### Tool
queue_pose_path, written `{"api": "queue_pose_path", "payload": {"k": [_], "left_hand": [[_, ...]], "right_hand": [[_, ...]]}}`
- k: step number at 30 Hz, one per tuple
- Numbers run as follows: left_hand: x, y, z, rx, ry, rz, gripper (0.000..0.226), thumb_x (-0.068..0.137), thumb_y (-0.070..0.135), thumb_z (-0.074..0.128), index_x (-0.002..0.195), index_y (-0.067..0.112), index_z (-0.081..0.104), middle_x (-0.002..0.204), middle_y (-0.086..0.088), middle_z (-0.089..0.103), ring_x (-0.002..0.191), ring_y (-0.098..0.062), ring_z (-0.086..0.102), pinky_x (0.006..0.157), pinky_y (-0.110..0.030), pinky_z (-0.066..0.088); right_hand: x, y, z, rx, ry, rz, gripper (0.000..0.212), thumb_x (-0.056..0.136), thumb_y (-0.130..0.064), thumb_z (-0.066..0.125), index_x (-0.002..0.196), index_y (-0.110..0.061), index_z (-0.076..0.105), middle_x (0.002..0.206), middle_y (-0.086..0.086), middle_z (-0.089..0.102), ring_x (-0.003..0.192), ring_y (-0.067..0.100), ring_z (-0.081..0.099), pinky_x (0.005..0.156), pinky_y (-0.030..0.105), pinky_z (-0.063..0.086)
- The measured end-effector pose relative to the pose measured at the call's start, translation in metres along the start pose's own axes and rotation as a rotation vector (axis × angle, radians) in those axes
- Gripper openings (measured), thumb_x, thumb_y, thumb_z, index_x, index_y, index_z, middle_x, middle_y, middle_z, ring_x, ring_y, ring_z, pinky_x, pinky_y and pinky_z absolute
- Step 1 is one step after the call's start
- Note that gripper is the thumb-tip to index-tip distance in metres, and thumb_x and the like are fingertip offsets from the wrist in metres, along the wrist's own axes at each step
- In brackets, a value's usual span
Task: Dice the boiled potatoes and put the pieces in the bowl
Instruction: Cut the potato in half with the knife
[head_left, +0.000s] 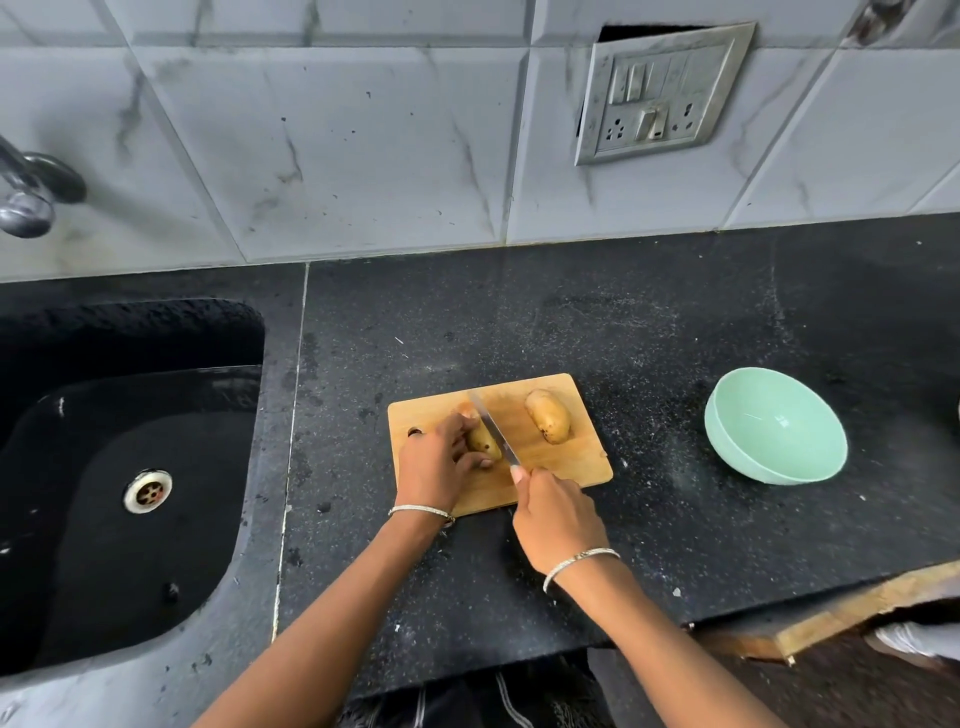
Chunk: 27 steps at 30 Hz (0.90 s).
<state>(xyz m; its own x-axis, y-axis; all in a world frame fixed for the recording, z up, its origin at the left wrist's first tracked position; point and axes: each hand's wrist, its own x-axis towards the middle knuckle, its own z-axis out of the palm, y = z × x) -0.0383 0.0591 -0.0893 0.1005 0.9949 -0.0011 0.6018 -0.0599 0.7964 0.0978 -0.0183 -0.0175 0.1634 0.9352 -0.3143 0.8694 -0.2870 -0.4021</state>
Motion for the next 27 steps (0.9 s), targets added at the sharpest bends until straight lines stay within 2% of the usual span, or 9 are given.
{"api": "queue_pose_path", "payload": {"k": [3, 7, 13, 19, 23, 27], "left_hand": [[0.001, -0.003, 0.002, 0.024, 0.012, 0.008, 0.036, 0.074, 0.025, 0.08, 0.107, 0.023, 0.066, 0.077, 0.008, 0.072, 0.078, -0.015, 0.071, 0.083, -0.039, 0.055], [0.002, -0.004, 0.002, -0.01, 0.01, 0.003, 0.035, 0.077, 0.019, 0.078, 0.11, 0.018, 0.069, 0.08, 0.007, 0.073, 0.079, -0.008, 0.071, 0.084, -0.035, 0.056], [0.001, -0.005, 0.003, -0.006, 0.045, 0.016, 0.033, 0.076, 0.015, 0.079, 0.108, 0.016, 0.07, 0.084, 0.005, 0.074, 0.084, -0.009, 0.07, 0.085, -0.036, 0.056], [0.0, -0.006, 0.004, 0.064, 0.067, 0.062, 0.032, 0.078, 0.016, 0.077, 0.109, 0.017, 0.069, 0.085, 0.006, 0.074, 0.08, -0.015, 0.071, 0.089, -0.039, 0.053], [0.001, -0.006, 0.003, 0.117, 0.09, 0.079, 0.033, 0.075, 0.016, 0.079, 0.107, 0.018, 0.07, 0.087, 0.004, 0.074, 0.08, -0.021, 0.07, 0.084, -0.04, 0.053], [0.0, -0.008, 0.003, 0.1, 0.086, 0.074, 0.035, 0.075, 0.017, 0.078, 0.109, 0.023, 0.069, 0.086, 0.006, 0.074, 0.081, -0.021, 0.068, 0.079, -0.04, 0.054]], "right_hand": [[0.003, -0.002, 0.007, 0.007, 0.015, 0.007, 0.045, 0.105, -0.044, 0.022, 0.103, -0.012, 0.054, 0.104, 0.013, 0.064, 0.1, 0.038, 0.061, 0.069, 0.038, 0.04], [0.004, -0.003, 0.015, 0.02, 0.021, -0.002, 0.043, 0.105, -0.044, 0.022, 0.103, -0.013, 0.051, 0.103, 0.012, 0.064, 0.098, 0.038, 0.062, 0.067, 0.037, 0.04], [0.01, -0.002, 0.012, 0.054, 0.014, -0.041, 0.043, 0.105, -0.044, 0.023, 0.1, -0.013, 0.054, 0.099, 0.012, 0.064, 0.094, 0.036, 0.061, 0.066, 0.036, 0.039], [0.014, -0.001, 0.013, 0.058, -0.001, -0.065, 0.043, 0.104, -0.043, 0.024, 0.095, -0.013, 0.053, 0.094, 0.012, 0.063, 0.09, 0.035, 0.061, 0.066, 0.037, 0.041], [0.029, -0.008, 0.012, 0.078, -0.043, -0.037, 0.046, 0.105, -0.043, 0.024, 0.1, -0.011, 0.057, 0.101, 0.015, 0.064, 0.096, 0.037, 0.06, 0.075, 0.042, 0.047], [0.033, -0.015, 0.016, 0.016, -0.017, -0.015, 0.046, 0.105, -0.042, 0.026, 0.107, -0.01, 0.058, 0.108, 0.014, 0.064, 0.102, 0.036, 0.061, 0.069, 0.037, 0.04]]}}
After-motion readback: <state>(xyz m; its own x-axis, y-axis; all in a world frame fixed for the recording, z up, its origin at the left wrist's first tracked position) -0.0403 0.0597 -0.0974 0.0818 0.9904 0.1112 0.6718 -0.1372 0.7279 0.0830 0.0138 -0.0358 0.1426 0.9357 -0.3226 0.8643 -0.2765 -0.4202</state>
